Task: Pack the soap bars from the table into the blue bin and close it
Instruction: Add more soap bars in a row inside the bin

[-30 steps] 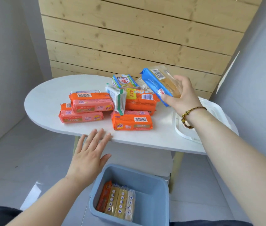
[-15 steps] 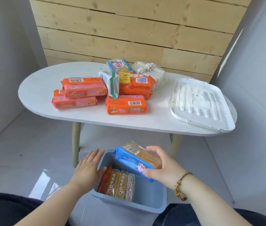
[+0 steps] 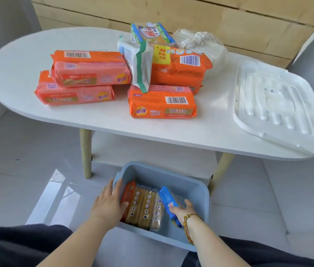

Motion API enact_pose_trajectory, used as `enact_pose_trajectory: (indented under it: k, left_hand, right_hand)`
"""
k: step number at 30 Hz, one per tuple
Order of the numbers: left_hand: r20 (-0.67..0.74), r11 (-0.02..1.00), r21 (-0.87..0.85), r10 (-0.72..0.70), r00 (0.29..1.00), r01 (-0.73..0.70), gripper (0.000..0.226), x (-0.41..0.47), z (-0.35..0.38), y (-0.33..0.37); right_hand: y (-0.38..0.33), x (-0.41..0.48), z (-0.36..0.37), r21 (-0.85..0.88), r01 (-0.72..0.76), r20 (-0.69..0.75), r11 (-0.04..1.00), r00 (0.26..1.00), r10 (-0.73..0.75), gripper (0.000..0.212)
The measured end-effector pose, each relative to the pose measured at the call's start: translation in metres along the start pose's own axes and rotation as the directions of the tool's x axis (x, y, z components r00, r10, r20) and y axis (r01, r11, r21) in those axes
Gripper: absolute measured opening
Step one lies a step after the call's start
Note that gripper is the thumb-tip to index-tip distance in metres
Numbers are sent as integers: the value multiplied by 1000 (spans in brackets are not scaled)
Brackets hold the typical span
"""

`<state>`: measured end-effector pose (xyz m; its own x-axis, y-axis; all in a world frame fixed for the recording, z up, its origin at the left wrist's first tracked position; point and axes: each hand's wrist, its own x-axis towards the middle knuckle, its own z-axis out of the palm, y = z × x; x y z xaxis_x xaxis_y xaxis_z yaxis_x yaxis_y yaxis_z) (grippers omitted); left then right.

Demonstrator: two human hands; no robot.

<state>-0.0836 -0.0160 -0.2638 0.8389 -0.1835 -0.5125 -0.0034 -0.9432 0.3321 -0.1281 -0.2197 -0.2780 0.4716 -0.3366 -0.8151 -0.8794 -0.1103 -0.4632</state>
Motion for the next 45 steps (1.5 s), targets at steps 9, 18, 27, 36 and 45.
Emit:
enact_pose_trajectory:
  k: [9, 18, 27, 36, 45]
  left_hand:
    - [15, 997, 77, -29, 999, 28, 74, 19, 24, -19]
    - [-18, 998, 66, -20, 1000, 21, 75, 20, 30, -21]
    - [-20, 998, 65, -13, 1000, 14, 76, 20, 30, -21]
    - [-13, 999, 46, -17, 1000, 17, 72, 23, 23, -25]
    - [16, 995, 93, -38, 999, 36, 71, 22, 19, -24]
  right_hand:
    - [27, 46, 12, -118, -67, 155, 991, 984, 85, 62]
    - [17, 52, 20, -49, -130, 180, 990, 974, 137, 48]
    - [25, 76, 29, -87, -48, 81, 995, 995, 55, 65]
    - [37, 67, 45, -156, -107, 135, 982, 982, 128, 62]
    - [27, 60, 40, -232, -51, 121, 971, 989, 80, 62]
